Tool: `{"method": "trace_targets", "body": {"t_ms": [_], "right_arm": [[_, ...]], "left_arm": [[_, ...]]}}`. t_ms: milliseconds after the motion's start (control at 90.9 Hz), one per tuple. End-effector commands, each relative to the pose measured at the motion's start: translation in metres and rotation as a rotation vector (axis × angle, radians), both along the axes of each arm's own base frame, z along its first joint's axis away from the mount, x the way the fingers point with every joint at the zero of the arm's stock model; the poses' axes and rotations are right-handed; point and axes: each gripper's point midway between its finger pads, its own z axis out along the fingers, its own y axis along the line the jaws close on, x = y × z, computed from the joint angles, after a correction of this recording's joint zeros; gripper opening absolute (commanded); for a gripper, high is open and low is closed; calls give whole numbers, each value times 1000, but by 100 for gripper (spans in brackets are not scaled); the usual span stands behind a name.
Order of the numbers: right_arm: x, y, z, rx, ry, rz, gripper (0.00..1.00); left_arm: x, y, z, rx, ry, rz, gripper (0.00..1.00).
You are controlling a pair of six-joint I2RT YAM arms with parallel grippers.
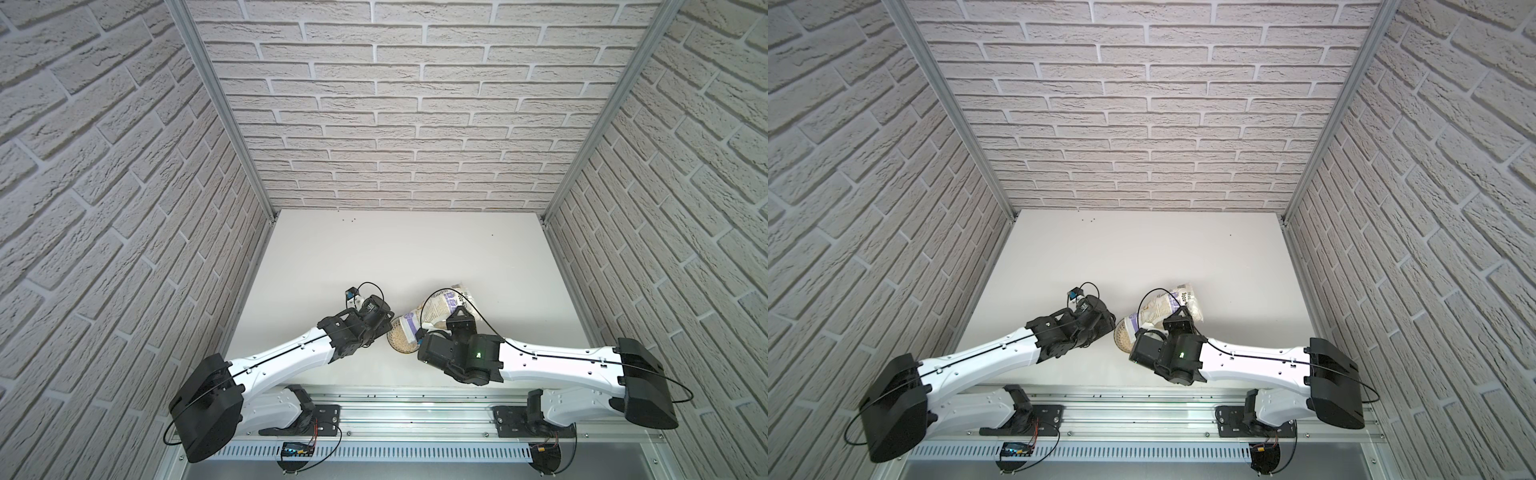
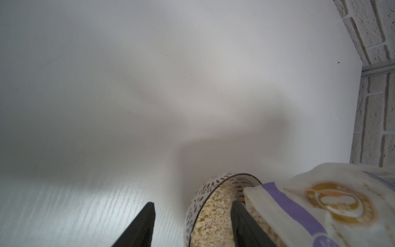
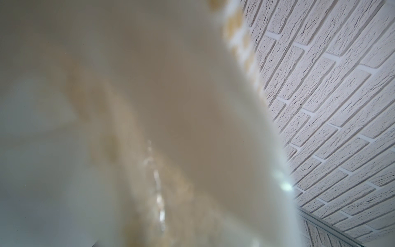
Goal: Pour the oats into the breakfast bowl
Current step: Pour the oats into the bowl.
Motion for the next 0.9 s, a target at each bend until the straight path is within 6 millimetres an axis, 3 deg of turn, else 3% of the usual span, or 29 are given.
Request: {"method": "trace_targets", "body": {"t_ms": [0, 66, 110, 187, 308, 429, 539, 660, 759, 858, 891], "right_arm": [[8, 1, 41, 117, -173, -59, 4], [13, -11, 36, 0, -195, -84, 4], [15, -14, 42, 36, -192, -103, 3], [13, -7, 55, 168, -194, -90, 3], [13, -5, 44, 44, -193, -77, 4], [11, 4, 51, 182, -170, -63, 3], [12, -2, 38, 26, -187, -62, 4], [7, 6, 55, 214, -172, -50, 3], [11, -6, 39, 16, -201, -61, 3], [8, -1, 52, 206, -177, -72, 3], [5, 2, 50, 196, -174, -47, 3]], "left_arm": [[0, 4, 1, 14, -12, 12, 60], [0, 3, 2, 14, -14, 11, 60], [0, 4, 1, 18, -11, 9, 60], [-1, 4, 0, 20, -9, 10, 60], [1, 3, 2, 15, -13, 8, 60], [0, 4, 1, 18, -8, 11, 60], [1, 4, 1, 18, -12, 10, 60], [0, 6, 0, 20, -10, 20, 60], [1, 4, 0, 12, -15, 17, 60], [0, 5, -1, 17, -10, 19, 60], [0, 5, -1, 15, -10, 21, 60]]}}
